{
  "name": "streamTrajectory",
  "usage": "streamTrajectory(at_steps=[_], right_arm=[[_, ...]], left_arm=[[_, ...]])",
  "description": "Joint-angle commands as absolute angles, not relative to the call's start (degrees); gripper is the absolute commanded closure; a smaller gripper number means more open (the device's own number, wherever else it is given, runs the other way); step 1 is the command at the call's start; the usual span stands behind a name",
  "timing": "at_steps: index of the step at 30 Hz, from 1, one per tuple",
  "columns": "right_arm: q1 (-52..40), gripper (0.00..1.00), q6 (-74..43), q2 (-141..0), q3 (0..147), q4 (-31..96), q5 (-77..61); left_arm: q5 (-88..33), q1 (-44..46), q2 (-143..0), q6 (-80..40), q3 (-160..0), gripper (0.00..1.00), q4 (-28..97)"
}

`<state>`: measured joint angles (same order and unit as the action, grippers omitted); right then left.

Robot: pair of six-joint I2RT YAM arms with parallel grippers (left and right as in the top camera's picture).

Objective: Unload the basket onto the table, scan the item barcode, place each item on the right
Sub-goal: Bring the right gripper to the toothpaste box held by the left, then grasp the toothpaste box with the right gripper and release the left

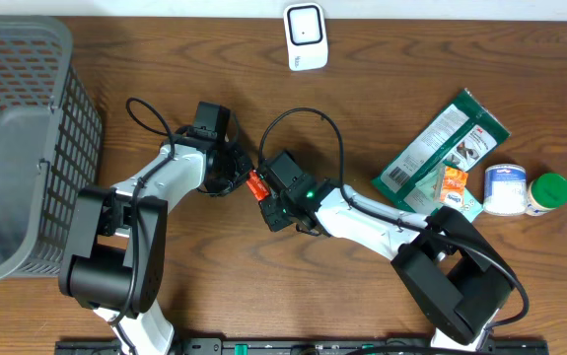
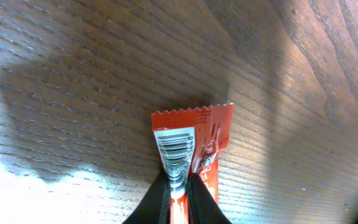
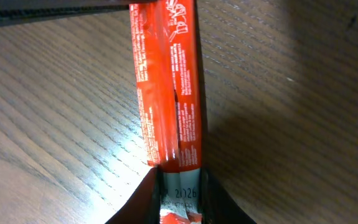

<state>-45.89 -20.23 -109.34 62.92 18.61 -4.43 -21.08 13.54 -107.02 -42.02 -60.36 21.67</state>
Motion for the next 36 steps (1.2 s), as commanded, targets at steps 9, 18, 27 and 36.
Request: streamTrajectory(at_steps=[9,18,27,36], right_arm=[[-46.06,0.99,-19.09,-107.24,62.7,17.06,-3.07],[-46.06,0.99,-15.55,-105.67,62.7,16.16,-2.74],[-46.17,0.99,-14.92,-99.85,62.7,16.51,-0.69],[-46.17,0.99,-15.42,-96.97,62.7,17.56,-12.29]], left_arm=[[-23.33,12.82,-95.53,-37.93,-59.27,0.38,22.61],[-19.2,12.97,-95.07,-37.71,-59.2,0.38,28.32],[-19.27,12.97,-95.09,-37.1,-59.2,0.38,28.69],[-24.4,12.97,-95.09,-37.1,-59.2,0.38,23.79]])
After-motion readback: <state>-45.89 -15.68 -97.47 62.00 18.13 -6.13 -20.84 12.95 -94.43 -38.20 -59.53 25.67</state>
